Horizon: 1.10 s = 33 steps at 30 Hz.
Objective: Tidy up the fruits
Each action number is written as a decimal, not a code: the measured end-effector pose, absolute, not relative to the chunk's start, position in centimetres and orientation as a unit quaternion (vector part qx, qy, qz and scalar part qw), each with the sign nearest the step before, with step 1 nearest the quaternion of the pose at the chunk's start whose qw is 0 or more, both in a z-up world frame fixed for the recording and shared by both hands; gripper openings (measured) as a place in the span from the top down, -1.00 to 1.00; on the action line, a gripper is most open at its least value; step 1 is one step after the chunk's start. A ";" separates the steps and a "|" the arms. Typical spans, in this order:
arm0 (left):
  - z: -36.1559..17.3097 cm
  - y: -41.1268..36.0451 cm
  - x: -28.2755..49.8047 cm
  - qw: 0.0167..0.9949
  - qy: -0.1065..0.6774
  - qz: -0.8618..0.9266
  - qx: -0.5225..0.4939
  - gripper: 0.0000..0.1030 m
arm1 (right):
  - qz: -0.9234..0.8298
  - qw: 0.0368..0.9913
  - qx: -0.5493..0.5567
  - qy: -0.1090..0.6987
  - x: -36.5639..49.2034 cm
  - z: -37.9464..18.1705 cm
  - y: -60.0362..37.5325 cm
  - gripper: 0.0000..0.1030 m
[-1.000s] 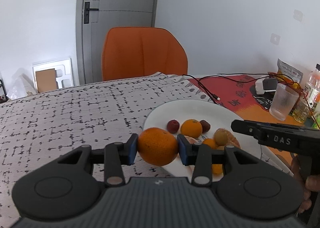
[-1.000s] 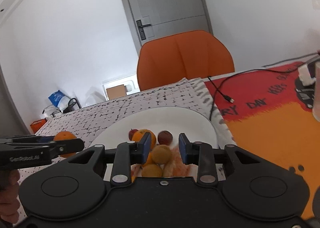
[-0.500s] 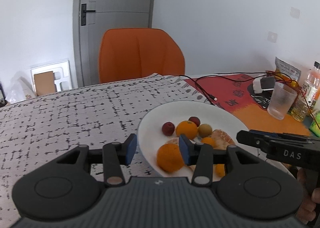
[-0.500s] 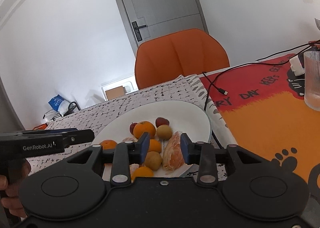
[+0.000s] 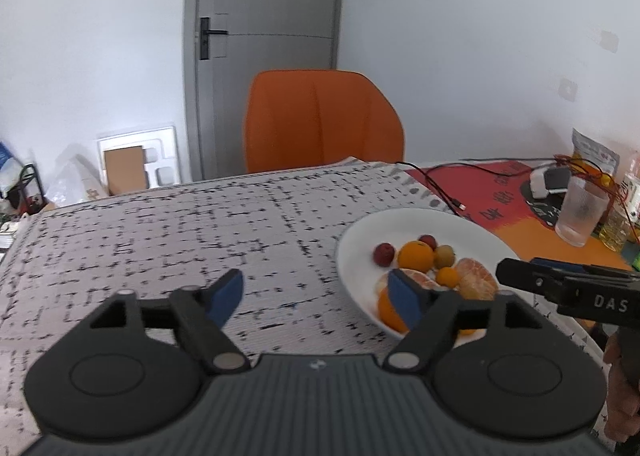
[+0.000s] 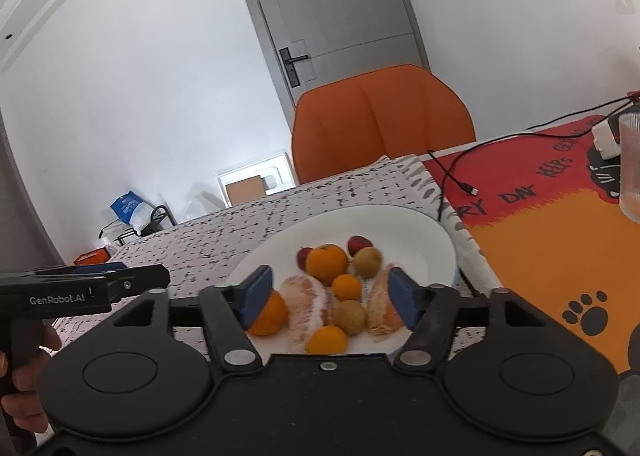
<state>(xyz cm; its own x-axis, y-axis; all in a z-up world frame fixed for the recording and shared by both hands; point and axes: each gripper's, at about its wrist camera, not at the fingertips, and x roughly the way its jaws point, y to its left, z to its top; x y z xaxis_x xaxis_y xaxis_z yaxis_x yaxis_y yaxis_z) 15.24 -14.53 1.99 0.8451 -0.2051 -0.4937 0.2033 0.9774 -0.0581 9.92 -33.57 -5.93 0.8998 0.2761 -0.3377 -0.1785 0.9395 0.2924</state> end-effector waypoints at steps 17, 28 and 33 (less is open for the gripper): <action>4.0 -9.3 10.4 0.968 0.242 -0.057 -0.018 -0.99 | 0.140 0.970 0.110 0.167 6.6 -3.2 -30.5 -1.00; 5.1 -6.8 7.2 0.973 0.228 -0.032 -0.029 -1.00 | 0.154 0.966 0.105 0.178 4.7 -2.2 -29.1 -1.00; 5.6 -5.7 5.8 0.975 0.221 -0.020 -0.031 -1.00 | 0.161 0.966 0.103 0.176 3.9 -1.8 -28.6 -1.00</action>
